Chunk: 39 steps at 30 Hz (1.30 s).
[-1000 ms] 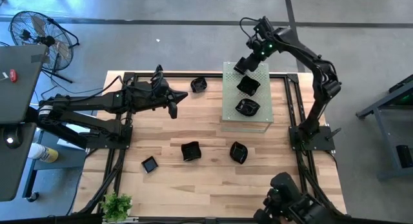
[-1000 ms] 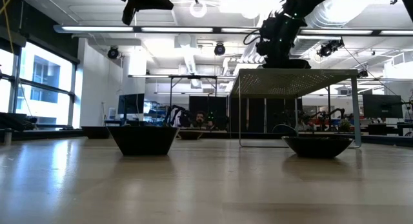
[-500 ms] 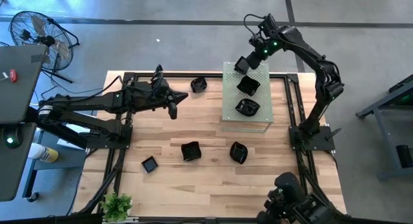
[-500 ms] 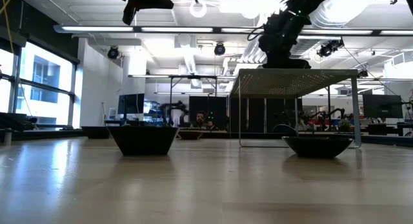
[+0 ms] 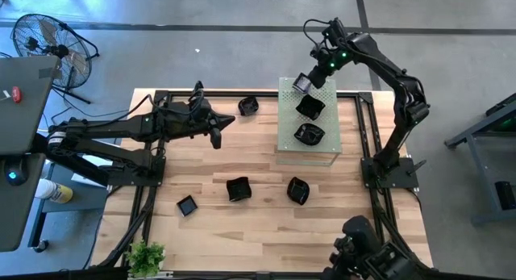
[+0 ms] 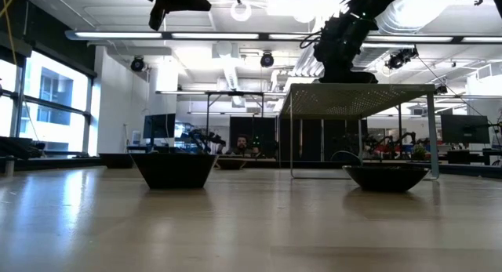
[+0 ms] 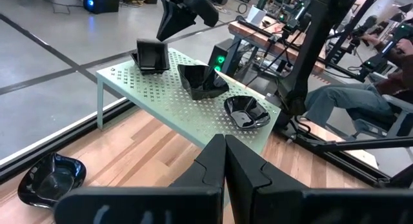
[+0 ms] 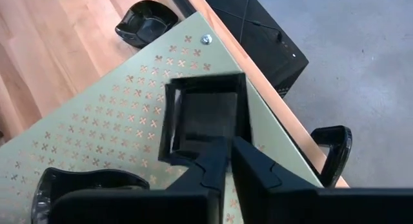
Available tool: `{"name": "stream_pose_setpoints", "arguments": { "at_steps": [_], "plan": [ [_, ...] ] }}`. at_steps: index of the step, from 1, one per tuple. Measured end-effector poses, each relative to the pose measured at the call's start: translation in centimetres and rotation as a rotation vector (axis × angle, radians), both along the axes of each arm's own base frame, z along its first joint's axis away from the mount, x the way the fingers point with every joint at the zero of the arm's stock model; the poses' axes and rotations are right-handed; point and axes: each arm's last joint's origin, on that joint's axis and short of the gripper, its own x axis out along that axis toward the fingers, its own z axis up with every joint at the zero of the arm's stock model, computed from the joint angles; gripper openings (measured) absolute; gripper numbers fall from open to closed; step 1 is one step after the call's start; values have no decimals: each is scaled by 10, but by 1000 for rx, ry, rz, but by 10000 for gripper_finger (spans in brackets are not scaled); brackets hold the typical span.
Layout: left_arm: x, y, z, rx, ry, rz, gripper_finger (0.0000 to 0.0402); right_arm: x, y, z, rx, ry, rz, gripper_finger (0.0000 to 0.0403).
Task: Pick & Place Mini shaped plates
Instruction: Stack the black square plate on the black square plate on the shelf, then stack the black leaf-shaped plate on the black leaf-shaped plate on the shelf
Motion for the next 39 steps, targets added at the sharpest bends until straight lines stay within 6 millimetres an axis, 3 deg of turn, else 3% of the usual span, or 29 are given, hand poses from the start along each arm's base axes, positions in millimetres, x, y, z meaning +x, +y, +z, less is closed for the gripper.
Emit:
{"name": "stream_pose_setpoints", "arguments": {
  "at_steps": [7,11,14,17,22,28,35,39],
  "plan": [
    [0,0,0,0,0,1,0,-1,1,1,-10,10,-8,84],
    [0,0,0,1,1,0,0,-2,16,18,-49,-8,12,90],
    [0,0,0,28,13,-24,0,-1,42,41,-91,-55,50,57],
    [2,-1,-2,62,34,-50,0,2,71,50,-115,-107,86,12],
    [9,-1,-5,92,46,-92,0,4,126,39,-104,-224,73,16],
    [19,-1,-11,101,31,-154,0,-9,199,36,-109,-292,-12,6],
    [19,12,-39,32,-150,-179,0,-19,272,30,-50,-344,-106,3],
    [16,15,-53,15,-145,-160,0,-14,306,17,12,-332,-140,3]
  ]
}}
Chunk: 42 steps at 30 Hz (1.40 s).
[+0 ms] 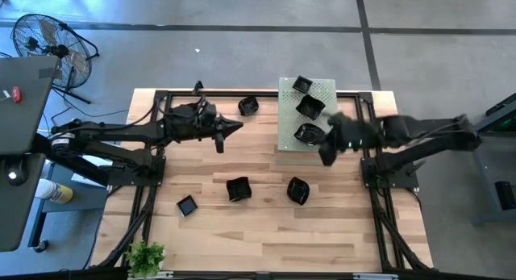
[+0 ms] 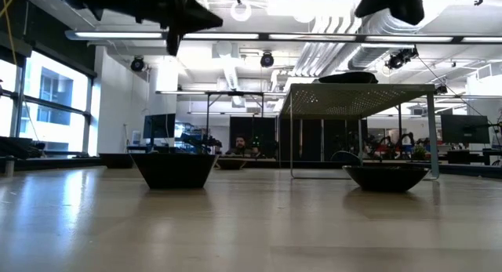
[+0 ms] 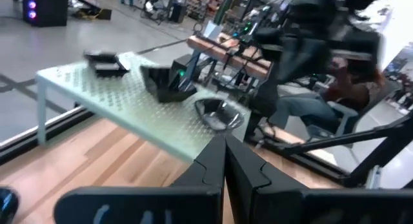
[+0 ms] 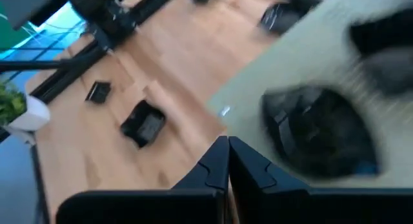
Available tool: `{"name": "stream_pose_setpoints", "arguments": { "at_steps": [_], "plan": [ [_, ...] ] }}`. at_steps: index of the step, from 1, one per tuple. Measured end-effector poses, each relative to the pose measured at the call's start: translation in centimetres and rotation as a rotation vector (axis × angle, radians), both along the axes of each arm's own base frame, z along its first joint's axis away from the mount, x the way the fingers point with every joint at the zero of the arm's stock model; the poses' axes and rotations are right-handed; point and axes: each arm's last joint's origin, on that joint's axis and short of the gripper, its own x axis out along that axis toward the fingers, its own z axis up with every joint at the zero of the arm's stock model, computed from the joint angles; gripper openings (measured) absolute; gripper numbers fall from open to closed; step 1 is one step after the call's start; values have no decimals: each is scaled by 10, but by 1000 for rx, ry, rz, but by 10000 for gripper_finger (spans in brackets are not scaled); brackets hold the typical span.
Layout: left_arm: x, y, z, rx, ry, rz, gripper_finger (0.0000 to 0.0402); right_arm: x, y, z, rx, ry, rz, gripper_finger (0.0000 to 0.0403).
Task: Pick & Place Mini shaped plates
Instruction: Stack the black leaf-shaped plate on the black leaf-shaped plate on the shelf
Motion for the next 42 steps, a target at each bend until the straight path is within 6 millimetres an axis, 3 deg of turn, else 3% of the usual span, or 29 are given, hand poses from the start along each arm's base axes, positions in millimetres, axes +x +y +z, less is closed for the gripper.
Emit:
{"name": "stream_pose_setpoints", "arguments": {
  "at_steps": [7,12,20,31,42],
  "plan": [
    [0,0,-3,-3,14,-2,0,2,52,-46,257,12,-61,16],
    [0,0,-3,-3,14,-2,0,-6,70,-80,370,23,-136,57],
    [-1,0,-10,-17,88,0,0,-9,71,-115,452,43,-158,117],
    [-11,-4,-43,-93,435,-44,1,-11,70,-120,442,69,-158,136],
    [-11,-3,-44,-86,444,-17,1,2,65,-142,460,217,-238,199]
  ]
}}
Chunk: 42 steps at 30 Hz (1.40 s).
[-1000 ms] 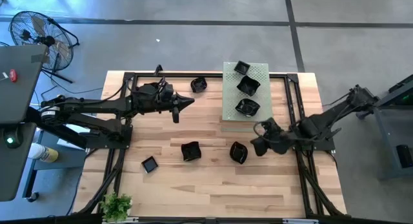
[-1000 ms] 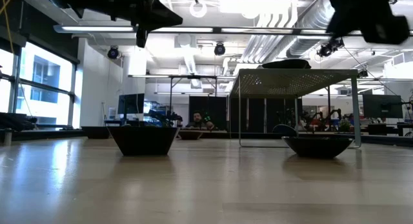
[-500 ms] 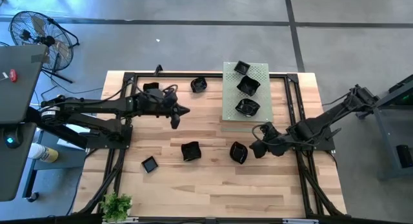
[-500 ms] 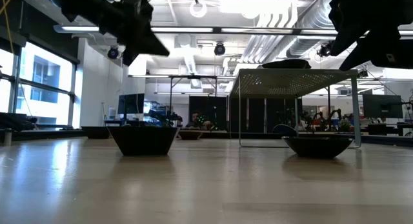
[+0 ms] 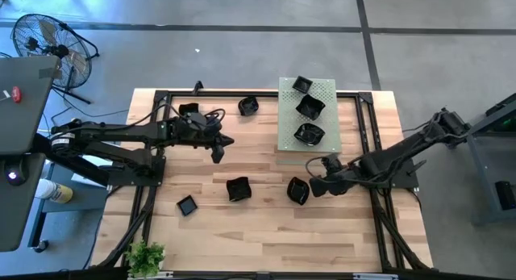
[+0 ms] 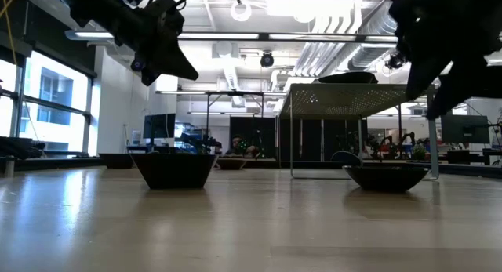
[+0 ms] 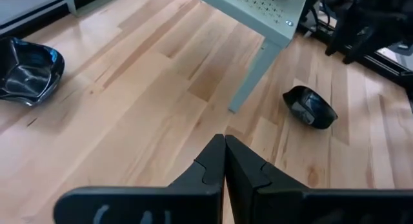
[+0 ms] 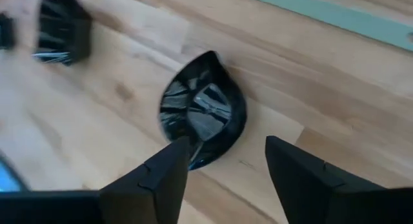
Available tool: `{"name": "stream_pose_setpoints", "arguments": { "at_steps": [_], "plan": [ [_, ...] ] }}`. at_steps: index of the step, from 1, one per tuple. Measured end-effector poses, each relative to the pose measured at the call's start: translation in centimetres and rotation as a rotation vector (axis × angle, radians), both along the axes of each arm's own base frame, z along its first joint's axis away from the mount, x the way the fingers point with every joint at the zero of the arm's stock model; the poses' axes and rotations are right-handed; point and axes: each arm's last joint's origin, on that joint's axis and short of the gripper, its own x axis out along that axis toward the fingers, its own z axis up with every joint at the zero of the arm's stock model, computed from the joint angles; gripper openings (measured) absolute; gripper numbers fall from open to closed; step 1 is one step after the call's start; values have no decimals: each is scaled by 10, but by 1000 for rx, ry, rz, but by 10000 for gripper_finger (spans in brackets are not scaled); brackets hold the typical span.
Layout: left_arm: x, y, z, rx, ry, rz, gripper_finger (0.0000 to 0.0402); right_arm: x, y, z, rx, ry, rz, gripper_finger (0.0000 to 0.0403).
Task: Pick & Place Mini shaped plates
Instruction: Stack the black leaf-shaped plate on the black leaf-shaped plate on the shelf
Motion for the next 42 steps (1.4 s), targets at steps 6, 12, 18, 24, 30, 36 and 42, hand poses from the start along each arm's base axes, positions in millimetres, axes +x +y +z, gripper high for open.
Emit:
{"name": "stream_pose_setpoints", "arguments": {
  "at_steps": [6,12,18,24,30,36,42],
  "plan": [
    [0,0,0,7,1,-1,1,11,-6,-16,16,86,-46,209],
    [0,-1,0,10,2,-14,1,20,-6,-15,98,42,-38,192],
    [0,-1,0,16,4,-19,1,21,-10,-15,108,50,-49,178],
    [0,-1,-1,17,12,-23,1,21,-11,-21,107,66,-57,163],
    [0,-1,-1,36,14,-34,1,13,-14,-53,149,52,-114,148],
    [0,-2,0,20,7,-65,1,8,-16,-72,201,-71,-130,129],
    [0,-2,0,15,7,-72,1,2,-18,-80,184,-69,-130,110]
  ]
}}
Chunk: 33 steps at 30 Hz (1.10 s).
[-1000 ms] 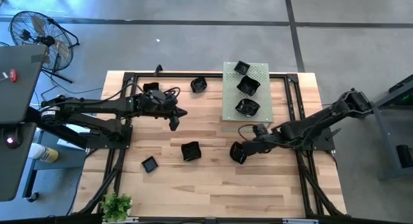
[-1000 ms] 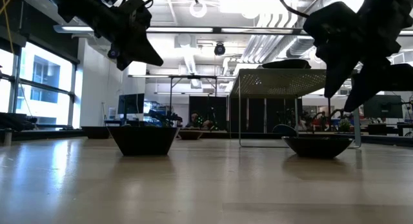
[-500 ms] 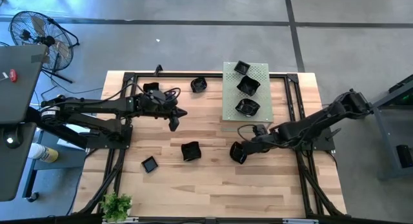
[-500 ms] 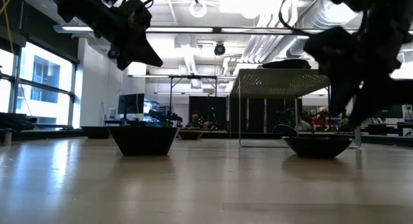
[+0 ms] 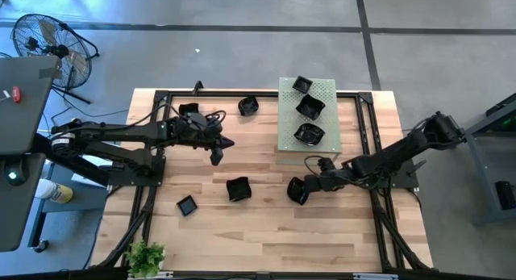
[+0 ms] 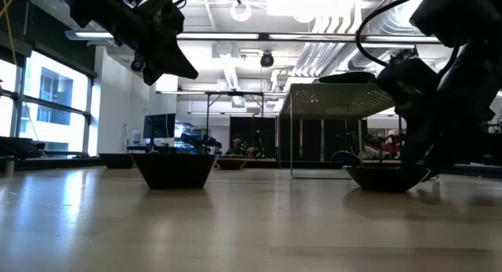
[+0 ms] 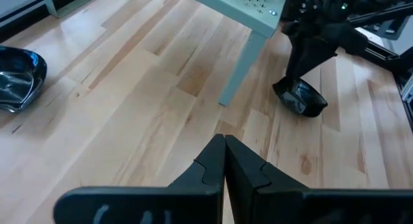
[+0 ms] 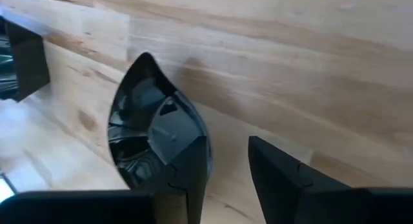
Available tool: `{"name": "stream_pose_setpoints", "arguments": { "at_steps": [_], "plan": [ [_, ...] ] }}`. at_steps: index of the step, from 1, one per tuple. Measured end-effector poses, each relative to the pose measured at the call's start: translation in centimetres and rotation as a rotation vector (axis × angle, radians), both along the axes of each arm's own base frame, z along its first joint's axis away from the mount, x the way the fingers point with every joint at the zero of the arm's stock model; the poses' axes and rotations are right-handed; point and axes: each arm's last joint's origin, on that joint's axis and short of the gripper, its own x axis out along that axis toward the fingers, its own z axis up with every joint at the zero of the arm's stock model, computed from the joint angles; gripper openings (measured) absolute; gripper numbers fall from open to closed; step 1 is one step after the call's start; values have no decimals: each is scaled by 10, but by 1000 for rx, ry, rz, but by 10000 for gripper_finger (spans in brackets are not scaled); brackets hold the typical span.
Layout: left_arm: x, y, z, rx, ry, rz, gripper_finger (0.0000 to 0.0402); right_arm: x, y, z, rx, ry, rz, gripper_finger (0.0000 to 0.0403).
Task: Pick & Place Mini shaped plates
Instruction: Stack the black leaf-shaped plate on the black leaf-shaped plate on the shelf
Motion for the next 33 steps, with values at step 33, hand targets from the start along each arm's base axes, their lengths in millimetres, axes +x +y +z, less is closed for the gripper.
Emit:
{"name": "stream_pose_setpoints", "arguments": {
  "at_steps": [33],
  "plan": [
    [0,1,0,3,-5,6,1,28,14,63,-20,-186,332,4]
  ]
}}
